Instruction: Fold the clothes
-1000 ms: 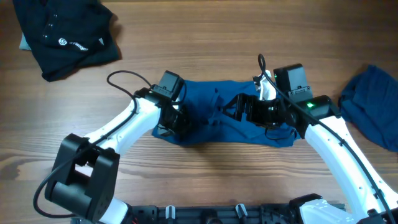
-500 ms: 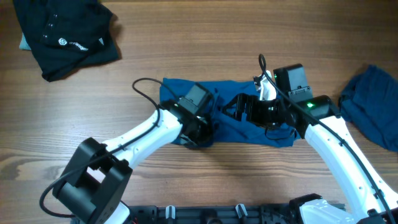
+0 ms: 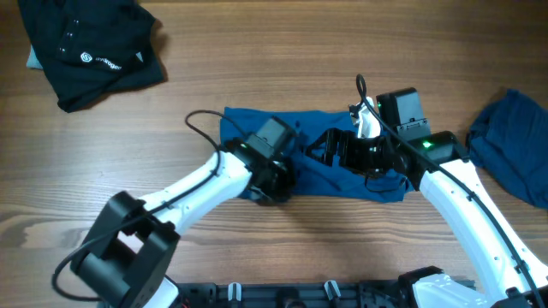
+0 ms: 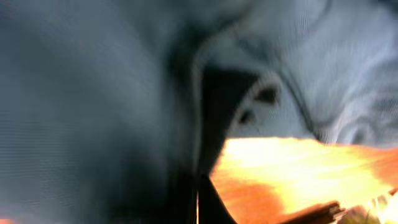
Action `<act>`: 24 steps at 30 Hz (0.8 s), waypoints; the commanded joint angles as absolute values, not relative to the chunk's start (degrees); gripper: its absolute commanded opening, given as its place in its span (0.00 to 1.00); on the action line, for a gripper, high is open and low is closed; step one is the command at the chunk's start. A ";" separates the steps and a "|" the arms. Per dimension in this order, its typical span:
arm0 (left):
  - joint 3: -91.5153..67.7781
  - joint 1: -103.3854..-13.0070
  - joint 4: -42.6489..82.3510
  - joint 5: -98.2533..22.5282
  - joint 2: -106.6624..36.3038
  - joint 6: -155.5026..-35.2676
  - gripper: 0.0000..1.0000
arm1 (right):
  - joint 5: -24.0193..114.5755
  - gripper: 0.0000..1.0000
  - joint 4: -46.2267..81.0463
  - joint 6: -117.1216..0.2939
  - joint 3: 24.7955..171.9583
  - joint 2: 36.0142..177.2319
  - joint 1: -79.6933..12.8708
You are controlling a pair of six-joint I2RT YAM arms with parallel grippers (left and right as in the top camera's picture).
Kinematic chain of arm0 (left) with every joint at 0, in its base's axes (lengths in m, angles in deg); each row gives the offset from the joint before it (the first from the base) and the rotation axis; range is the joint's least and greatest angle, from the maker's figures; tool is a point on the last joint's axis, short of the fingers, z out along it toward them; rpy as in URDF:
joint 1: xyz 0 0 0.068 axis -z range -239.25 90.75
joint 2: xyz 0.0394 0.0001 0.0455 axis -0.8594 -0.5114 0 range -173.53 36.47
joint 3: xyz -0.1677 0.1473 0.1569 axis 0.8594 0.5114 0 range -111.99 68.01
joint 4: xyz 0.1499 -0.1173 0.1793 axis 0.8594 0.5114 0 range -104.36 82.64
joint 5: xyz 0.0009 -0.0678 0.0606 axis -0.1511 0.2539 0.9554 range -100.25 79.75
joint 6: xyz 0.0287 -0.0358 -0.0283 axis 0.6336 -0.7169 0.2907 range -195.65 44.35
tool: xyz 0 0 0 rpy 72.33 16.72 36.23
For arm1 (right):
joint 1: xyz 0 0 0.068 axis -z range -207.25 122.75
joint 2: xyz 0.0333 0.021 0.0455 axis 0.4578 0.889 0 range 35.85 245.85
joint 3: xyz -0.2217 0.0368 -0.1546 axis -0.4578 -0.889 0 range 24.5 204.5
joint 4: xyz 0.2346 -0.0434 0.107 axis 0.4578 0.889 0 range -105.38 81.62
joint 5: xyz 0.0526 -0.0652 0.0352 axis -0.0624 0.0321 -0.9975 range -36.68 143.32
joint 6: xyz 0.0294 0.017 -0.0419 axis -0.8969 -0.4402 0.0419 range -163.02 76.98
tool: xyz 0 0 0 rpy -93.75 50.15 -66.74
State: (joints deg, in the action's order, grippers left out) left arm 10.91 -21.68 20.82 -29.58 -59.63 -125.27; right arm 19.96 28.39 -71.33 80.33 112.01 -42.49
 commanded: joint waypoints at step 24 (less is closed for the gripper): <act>11.02 -35.39 19.49 1.96 -66.84 -113.17 0.10 | 20.90 1.00 26.80 -73.19 80.14 112.47 -42.67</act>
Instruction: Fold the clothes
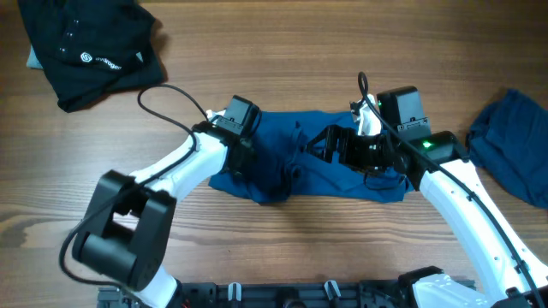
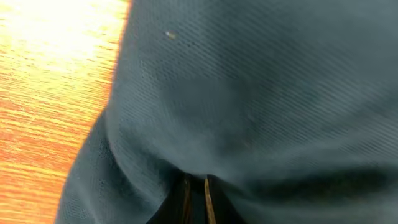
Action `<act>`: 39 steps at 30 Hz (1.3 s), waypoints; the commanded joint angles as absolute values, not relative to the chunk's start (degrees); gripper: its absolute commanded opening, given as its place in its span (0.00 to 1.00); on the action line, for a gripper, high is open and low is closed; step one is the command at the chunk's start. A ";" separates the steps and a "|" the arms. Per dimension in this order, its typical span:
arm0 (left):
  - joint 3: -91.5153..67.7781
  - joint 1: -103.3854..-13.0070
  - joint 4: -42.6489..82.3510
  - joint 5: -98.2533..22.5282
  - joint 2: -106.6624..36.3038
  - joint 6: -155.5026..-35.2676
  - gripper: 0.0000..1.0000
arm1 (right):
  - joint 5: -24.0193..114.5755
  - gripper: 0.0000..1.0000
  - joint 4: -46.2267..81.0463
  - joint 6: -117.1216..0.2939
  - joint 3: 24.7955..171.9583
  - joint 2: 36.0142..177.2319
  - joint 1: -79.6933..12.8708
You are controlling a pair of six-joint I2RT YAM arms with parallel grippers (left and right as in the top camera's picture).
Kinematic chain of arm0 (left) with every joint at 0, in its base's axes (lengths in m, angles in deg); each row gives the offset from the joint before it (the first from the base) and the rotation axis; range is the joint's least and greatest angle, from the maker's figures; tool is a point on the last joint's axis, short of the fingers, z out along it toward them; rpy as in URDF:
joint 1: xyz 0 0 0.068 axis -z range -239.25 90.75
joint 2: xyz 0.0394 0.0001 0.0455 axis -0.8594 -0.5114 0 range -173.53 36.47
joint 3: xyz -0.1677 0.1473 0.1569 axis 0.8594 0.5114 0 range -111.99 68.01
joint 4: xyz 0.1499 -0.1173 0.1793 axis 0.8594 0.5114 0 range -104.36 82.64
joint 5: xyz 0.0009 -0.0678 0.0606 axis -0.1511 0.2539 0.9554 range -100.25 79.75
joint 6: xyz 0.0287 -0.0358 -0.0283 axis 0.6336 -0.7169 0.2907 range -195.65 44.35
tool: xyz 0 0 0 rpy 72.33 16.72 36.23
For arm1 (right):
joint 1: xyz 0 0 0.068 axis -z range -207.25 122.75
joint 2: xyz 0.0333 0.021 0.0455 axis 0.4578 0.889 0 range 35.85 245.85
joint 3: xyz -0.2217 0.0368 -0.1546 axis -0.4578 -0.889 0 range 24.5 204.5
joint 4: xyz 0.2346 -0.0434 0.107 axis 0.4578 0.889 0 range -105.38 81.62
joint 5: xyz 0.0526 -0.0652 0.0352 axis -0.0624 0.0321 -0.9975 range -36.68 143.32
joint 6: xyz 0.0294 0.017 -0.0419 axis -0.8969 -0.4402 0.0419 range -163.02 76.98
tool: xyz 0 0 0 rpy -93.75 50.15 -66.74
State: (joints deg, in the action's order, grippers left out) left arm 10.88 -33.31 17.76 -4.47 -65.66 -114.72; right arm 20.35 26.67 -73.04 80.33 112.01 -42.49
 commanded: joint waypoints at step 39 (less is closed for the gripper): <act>9.18 -33.75 -4.07 -14.45 -70.40 -121.62 0.24 | 20.81 1.00 26.19 -73.23 80.14 112.47 -42.67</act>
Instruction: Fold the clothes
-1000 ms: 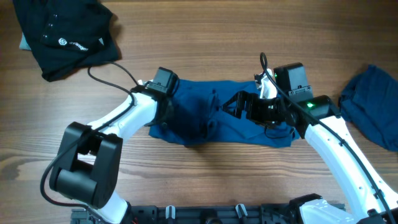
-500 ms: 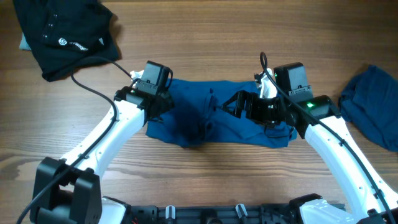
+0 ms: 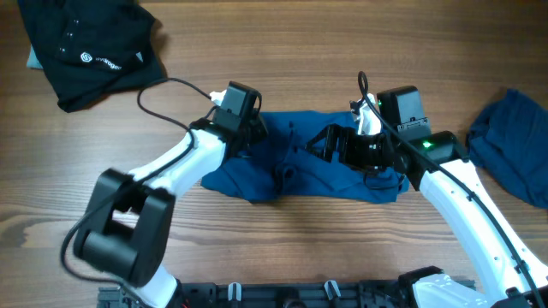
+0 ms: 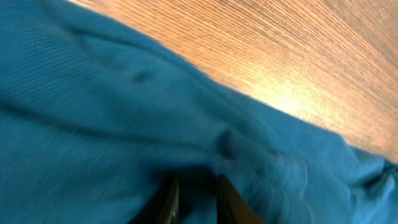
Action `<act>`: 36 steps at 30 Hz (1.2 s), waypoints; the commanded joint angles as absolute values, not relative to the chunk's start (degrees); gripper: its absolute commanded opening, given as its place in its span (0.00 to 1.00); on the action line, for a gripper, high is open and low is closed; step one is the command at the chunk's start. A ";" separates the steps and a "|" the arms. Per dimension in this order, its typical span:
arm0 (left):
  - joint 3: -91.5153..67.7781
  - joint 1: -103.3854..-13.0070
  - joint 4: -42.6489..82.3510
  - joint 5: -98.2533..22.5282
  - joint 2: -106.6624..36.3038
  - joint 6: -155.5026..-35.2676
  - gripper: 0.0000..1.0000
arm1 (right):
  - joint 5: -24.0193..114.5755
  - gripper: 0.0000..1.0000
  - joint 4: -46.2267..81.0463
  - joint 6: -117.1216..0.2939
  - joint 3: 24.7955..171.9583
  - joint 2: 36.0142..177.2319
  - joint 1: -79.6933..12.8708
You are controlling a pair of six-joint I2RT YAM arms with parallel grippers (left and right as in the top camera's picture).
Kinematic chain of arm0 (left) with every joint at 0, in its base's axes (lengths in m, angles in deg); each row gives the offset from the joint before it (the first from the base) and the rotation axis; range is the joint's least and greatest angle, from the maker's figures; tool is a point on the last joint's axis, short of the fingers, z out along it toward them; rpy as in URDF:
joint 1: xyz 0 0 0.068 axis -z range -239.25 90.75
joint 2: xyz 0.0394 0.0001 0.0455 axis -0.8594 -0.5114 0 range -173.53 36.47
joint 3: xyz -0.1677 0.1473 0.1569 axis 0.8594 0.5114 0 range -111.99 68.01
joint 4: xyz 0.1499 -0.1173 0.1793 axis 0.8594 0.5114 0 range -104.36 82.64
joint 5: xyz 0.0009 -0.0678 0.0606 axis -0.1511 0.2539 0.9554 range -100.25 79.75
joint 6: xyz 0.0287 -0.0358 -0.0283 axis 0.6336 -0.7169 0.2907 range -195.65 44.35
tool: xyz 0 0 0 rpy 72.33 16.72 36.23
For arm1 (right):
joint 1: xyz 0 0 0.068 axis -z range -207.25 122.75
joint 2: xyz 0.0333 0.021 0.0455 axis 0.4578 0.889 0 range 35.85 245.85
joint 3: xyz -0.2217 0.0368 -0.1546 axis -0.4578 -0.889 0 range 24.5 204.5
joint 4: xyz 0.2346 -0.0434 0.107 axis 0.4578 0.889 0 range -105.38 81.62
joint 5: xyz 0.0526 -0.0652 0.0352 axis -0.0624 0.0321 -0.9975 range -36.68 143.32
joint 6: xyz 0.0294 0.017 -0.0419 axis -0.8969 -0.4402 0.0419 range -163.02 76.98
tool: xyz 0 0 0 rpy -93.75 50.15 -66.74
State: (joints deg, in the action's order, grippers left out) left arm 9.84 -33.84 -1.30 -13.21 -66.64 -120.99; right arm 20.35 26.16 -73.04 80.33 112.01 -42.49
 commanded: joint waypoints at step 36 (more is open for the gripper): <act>9.29 -27.67 27.86 -25.88 -54.16 -116.86 0.05 | 20.70 1.00 26.62 -74.72 80.14 112.47 -42.67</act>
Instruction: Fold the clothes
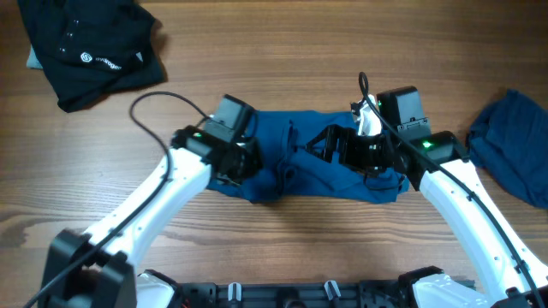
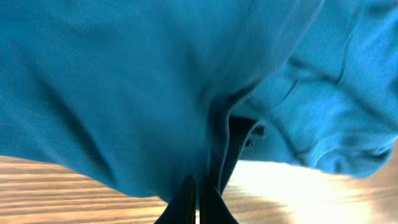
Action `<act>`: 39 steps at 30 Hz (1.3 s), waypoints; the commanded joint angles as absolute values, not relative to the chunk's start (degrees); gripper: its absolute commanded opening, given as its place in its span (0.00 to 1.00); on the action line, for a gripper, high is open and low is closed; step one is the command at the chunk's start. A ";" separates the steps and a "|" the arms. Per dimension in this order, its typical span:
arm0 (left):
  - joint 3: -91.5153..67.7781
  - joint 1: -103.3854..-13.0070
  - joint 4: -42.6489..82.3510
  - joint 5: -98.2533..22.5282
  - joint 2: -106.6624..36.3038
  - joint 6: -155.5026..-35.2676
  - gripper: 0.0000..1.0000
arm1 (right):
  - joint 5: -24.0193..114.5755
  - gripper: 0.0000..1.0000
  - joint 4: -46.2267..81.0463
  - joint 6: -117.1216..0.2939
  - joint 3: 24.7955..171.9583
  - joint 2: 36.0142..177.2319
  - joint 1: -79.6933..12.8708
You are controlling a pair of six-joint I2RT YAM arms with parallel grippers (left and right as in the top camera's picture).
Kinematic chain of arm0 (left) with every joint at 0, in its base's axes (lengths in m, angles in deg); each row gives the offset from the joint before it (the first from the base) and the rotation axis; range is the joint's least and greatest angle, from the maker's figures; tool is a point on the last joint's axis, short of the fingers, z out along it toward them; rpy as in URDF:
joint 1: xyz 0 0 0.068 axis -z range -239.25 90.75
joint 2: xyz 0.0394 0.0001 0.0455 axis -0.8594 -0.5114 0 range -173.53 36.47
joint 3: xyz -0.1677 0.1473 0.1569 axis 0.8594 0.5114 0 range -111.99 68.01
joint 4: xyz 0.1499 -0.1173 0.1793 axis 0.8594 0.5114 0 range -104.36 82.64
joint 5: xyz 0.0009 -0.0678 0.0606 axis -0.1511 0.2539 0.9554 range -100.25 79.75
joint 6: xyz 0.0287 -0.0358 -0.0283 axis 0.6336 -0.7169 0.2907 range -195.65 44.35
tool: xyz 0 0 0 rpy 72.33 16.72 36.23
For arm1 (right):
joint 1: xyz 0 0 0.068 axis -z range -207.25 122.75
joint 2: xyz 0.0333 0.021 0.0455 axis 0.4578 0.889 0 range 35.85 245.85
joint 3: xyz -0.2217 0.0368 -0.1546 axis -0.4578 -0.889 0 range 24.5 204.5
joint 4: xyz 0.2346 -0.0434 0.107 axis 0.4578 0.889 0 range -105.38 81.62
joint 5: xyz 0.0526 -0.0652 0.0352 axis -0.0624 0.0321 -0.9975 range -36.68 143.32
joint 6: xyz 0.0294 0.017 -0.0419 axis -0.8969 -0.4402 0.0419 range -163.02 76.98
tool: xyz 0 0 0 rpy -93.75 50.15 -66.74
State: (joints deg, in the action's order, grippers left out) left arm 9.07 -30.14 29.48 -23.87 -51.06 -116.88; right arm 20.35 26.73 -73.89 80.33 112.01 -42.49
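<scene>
A blue garment [image 1: 317, 171] lies bunched across the middle of the wooden table [image 1: 282, 248]. My left gripper [image 1: 242, 162] is at its left end, and the wrist view shows this gripper [image 2: 197, 183] shut on a fold of the blue garment [image 2: 124, 93], which hangs just above the wood. My right gripper [image 1: 328, 145] rests on the garment's middle right; its jaws do not show clearly from overhead.
A black garment [image 1: 90, 47] lies at the far left corner. A dark blue garment [image 1: 514, 150] lies at the right edge. The left arm's cable [image 1: 158, 107] loops over the table beside the blue garment.
My left gripper has moved from the far edge of the garment's left end toward the near side. The cloth's left end now reaches less far left. The right arm has not moved.
My left gripper was first at the garment's near edge, left of centre. Then it was at the far left corner, with cloth drawn leftward. Then it stood at the far edge. Now it holds cloth over the left end, which is more bunched. The right gripper stayed put.
</scene>
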 commanded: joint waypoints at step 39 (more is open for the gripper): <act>9.07 -26.89 8.85 -14.37 -60.46 -118.30 0.14 | 20.72 1.00 25.70 -74.68 80.14 112.47 -42.67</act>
